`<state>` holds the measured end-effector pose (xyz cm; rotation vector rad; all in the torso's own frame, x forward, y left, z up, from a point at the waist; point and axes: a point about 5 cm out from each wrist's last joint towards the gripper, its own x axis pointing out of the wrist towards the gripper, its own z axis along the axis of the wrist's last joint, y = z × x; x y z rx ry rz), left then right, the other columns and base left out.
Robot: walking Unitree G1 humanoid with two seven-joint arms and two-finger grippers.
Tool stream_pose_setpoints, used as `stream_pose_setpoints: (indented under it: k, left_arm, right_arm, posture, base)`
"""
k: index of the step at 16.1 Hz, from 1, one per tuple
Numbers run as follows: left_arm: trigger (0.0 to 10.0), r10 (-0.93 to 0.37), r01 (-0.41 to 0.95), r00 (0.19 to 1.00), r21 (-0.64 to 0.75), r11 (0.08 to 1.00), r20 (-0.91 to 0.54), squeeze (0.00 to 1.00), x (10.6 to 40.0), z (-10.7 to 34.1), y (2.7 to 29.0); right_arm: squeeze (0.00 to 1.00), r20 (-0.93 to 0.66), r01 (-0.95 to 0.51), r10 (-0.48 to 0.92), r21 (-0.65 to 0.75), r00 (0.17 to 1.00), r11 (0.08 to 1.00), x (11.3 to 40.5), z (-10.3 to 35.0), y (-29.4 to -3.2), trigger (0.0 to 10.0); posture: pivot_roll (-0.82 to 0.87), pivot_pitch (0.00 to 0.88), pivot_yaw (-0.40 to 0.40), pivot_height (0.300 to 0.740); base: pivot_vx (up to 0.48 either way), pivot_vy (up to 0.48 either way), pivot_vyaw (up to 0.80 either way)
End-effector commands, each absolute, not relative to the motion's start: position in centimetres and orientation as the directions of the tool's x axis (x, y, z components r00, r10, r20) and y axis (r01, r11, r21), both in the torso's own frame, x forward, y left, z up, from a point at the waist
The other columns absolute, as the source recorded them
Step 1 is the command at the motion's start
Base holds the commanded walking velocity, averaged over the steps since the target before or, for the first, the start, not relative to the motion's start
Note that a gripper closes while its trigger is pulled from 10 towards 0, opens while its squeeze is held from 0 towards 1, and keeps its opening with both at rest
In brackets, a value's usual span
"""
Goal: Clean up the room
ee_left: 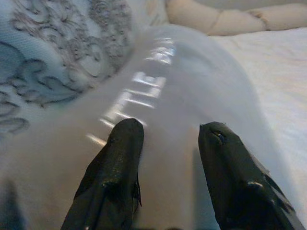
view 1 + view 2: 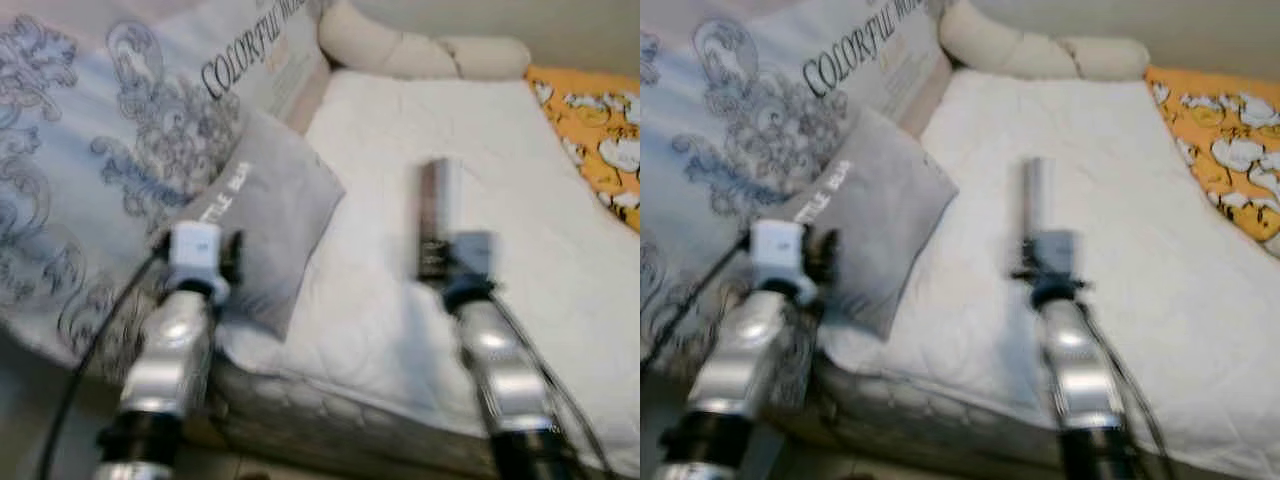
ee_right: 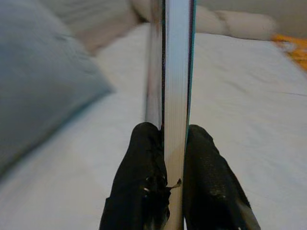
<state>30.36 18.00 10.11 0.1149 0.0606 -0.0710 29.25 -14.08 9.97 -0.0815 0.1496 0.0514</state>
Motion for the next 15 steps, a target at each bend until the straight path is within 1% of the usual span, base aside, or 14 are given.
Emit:
stream_pose_setpoints:
  k: [1, 3, 6, 8, 9, 10, 11, 12, 13, 15]
  left_arm:
    - [10.0, -0.104, 0.108, 0.994, 0.121, 0.987, -0.039, 0.00, 30.5, 10.8, 17.2]
    - [10.0, -0.128, 0.132, 0.991, 0.168, 0.977, -0.038, 0.00, 30.1, 11.2, 16.8]
    - [10.0, -0.170, 0.174, 0.985, 0.190, 0.966, -0.034, 0.00, 29.7, 11.5, 16.2]
    - [10.0, -0.221, 0.221, 0.975, 0.212, 0.952, -0.023, 0.00, 29.5, 12.0, 15.5]
    - [10.0, -0.253, 0.251, 0.967, 0.225, 0.942, -0.017, 0.00, 29.4, 12.4, 15.4]
    - [10.0, -0.256, 0.253, 0.967, 0.229, 0.940, -0.016, 0.00, 29.4, 12.5, 15.4]
    - [10.0, -0.272, 0.269, 0.962, 0.238, 0.933, -0.020, 0.00, 29.5, 13.2, 15.6]
    - [10.0, -0.279, 0.276, 0.960, 0.240, 0.931, -0.021, 0.00, 29.5, 13.4, 15.6]
    - [10.0, -0.306, 0.305, 0.951, 0.245, 0.920, -0.033, 0.00, 29.4, 13.7, 15.7]
    - [10.0, -0.403, 0.410, 0.912, 0.217, 0.886, -0.079, 0.00, 29.1, 14.3, 15.9]
  right_arm:
    - [0.00, -0.083, -0.019, 0.011, -0.103, 0.996, 0.995, 29.5, 11.5, -15.3, 10.0]
    - [0.00, -0.096, 0.004, -0.011, -0.077, 0.995, 0.997, 28.9, 11.2, -15.8, 10.0]
    - [0.00, -0.121, 0.050, -0.051, -0.017, 0.991, 0.999, 28.8, 10.9, -16.5, 10.0]
    - [0.00, -0.152, 0.040, -0.032, 0.050, 0.988, 0.998, 29.4, 11.0, -16.5, 10.0]
    - [0.00, -0.197, 0.020, 0.012, 0.162, 0.980, 0.987, 30.0, 11.0, -16.2, 10.0]
    - [0.00, -0.208, 0.018, 0.024, 0.202, 0.978, 0.979, 30.1, 11.0, -16.1, 10.0]
    - [0.00, -0.270, -0.013, 0.098, 0.300, 0.958, 0.954, 31.4, 10.9, -15.7, 10.0]
    - [0.00, -0.282, -0.026, 0.118, 0.310, 0.952, 0.950, 31.7, 10.9, -15.6, 10.0]
    - [0.00, -0.324, -0.055, 0.172, 0.341, 0.930, 0.939, 32.3, 10.7, -15.2, 10.0]
    - [0.00, -0.376, -0.107, 0.317, 0.485, 0.871, 0.868, 34.0, 10.7, -14.3, 10.0]
  posture:
    - [-0.03, 0.000, 0.014, 0.740]
    - [-0.03, 0.000, 0.014, 0.740]
    - [-0.03, 0.000, 0.013, 0.740]
    - [-0.02, 0.000, 0.006, 0.740]
    - [-0.01, 0.000, 0.005, 0.740]
    - [-0.01, 0.000, 0.005, 0.740]
    - [-0.01, 0.000, 0.005, 0.740]
    - [-0.01, 0.000, 0.005, 0.740]
    - [0.00, 0.000, 0.002, 0.740]
    - [0.03, 0.000, -0.019, 0.740]
  base:
    - [0.341, 0.000, 0.00]
    - [0.304, 0.000, 0.00]
    - [0.000, 0.000, 0.00]
    - [0.000, 0.000, 0.00]
    - [0.000, 0.000, 0.00]
    - [0.000, 0.000, 0.00]
    - [0.000, 0.000, 0.00]
    - [0.000, 0.000, 0.00]
    - [0.000, 0.000, 0.00]
    - [0.000, 0.000, 0.00]
